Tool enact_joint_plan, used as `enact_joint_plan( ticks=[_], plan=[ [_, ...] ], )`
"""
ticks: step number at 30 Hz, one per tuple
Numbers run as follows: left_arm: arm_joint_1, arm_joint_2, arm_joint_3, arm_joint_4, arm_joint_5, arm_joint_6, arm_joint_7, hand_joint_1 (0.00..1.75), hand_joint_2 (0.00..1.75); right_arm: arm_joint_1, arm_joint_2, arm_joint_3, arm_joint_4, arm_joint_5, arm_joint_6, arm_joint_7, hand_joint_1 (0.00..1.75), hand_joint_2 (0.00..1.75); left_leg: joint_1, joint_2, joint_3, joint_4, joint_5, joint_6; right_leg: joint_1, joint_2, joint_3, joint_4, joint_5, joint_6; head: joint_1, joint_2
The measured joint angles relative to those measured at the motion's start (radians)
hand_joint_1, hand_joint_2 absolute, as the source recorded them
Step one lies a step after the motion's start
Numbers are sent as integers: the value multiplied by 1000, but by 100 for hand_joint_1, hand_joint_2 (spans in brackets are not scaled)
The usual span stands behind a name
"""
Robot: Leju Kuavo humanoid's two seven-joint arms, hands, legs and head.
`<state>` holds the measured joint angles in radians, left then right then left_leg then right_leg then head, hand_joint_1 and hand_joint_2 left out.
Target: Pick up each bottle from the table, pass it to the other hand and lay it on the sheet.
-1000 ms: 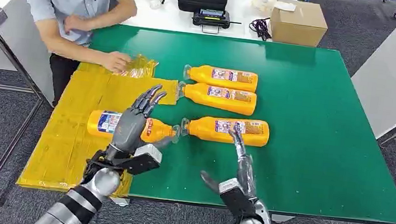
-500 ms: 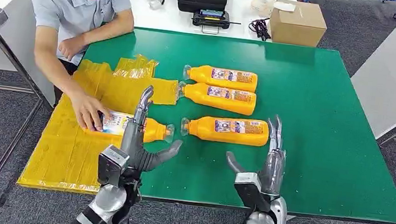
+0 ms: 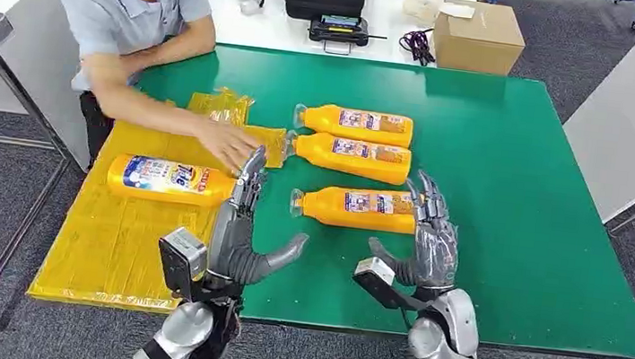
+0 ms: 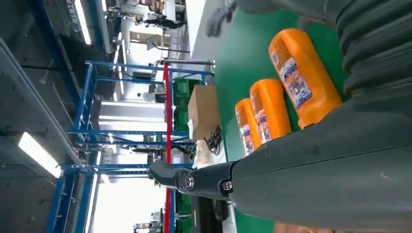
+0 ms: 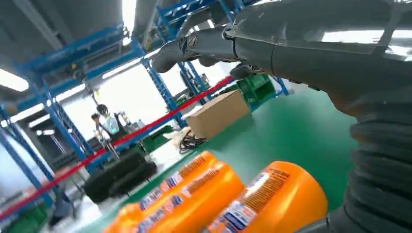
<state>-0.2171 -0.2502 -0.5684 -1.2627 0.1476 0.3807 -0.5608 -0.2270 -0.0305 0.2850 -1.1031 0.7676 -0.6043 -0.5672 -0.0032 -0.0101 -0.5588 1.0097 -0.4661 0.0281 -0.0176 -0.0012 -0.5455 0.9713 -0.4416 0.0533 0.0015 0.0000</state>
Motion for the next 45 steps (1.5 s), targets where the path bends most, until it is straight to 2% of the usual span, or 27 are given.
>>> enact_joint_plan(
  ticks=[11,17,25,29,33,42,45],
  plan=[
    [2,0,-17,-11,1,-8,0,0,175,-80,-25,28,155,1,27,8,0,175,0,0,0,0,0,0,0,0,0,0,0,0,0,0],
    [2,0,-33,-13,-1,-1,1,0,175,-100,-15,48,197,-20,27,-28,0,175,0,0,0,0,0,0,0,0,0,0,0,0,0,0],
    [2,0,-32,-13,-20,7,2,0,175,-74,-8,123,185,-7,141,-3,0,175,0,0,0,0,0,0,0,0,0,0,0,0,0,0],
    [4,0,-32,-16,-35,10,5,0,175,-52,-13,168,156,13,209,33,0,175,0,0,0,0,0,0,0,0,0,0,0,0,0,0],
    [6,-1,-31,-18,-48,5,13,0,175,-41,-31,203,133,67,221,88,0,175,0,0,0,0,0,0,0,0,0,0,0,0,0,0],
    [14,-4,-31,-21,-61,-1,27,0,175,-65,-79,256,128,295,109,219,0,175,-1,0,0,0,0,0,0,0,0,0,0,0,0,0],
    [22,-5,-30,-22,-63,-1,29,0,175,-83,-86,269,128,317,110,246,0,175,-1,0,0,0,0,0,0,0,0,0,0,0,0,0]
  ],
)
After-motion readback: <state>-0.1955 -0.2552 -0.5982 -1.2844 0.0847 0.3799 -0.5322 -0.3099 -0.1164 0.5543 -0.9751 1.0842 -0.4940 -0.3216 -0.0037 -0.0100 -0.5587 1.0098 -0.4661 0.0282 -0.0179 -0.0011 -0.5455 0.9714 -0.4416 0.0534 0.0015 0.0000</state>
